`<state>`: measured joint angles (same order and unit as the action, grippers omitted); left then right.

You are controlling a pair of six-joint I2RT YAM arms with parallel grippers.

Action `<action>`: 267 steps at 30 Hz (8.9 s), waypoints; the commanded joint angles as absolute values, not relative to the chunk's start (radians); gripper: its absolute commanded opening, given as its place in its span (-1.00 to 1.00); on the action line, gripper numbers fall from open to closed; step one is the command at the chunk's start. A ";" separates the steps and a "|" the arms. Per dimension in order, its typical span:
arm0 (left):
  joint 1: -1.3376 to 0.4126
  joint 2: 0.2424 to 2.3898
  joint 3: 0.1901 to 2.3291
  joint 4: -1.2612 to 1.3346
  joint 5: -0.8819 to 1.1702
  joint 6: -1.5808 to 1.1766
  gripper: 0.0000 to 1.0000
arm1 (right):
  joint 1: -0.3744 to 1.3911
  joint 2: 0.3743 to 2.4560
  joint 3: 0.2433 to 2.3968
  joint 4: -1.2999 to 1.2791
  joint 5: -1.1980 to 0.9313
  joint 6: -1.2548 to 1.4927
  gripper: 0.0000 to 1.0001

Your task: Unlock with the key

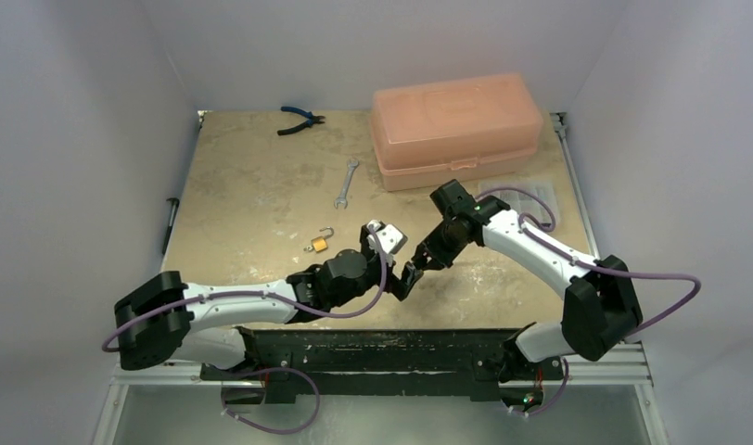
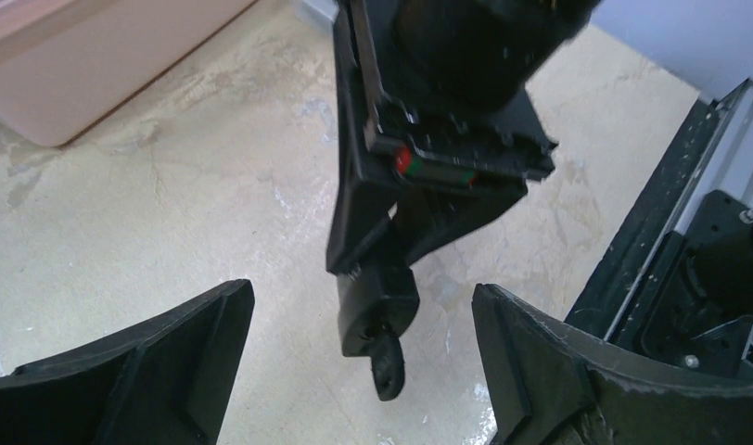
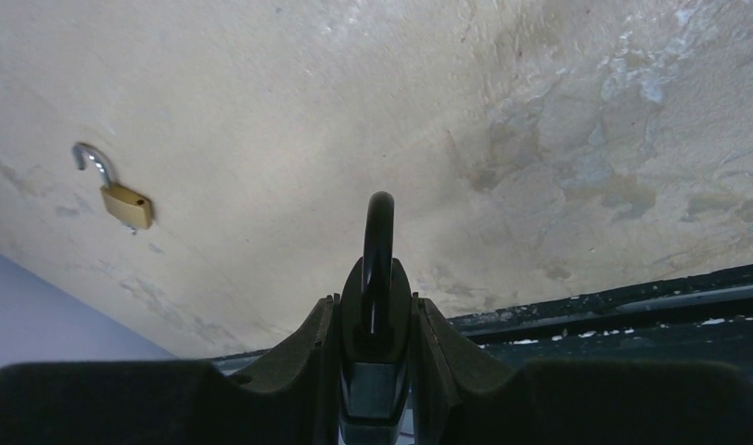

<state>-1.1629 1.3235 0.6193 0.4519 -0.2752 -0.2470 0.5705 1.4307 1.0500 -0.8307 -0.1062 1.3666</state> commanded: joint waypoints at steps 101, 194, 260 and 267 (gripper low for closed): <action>-0.683 1.100 0.545 0.864 0.378 -1.015 -1.00 | 0.575 0.814 0.847 -0.119 -0.404 0.531 0.69; -0.683 1.040 0.501 1.244 0.468 -1.226 -1.00 | 0.668 0.953 0.743 0.447 -0.615 0.821 -1.00; -0.683 1.112 0.627 1.416 0.698 -1.302 -1.00 | 0.667 0.970 0.783 0.798 -0.867 1.091 -0.80; -0.683 1.032 0.622 1.176 0.615 -1.173 -1.00 | 0.667 0.875 0.857 0.321 -0.770 0.810 0.08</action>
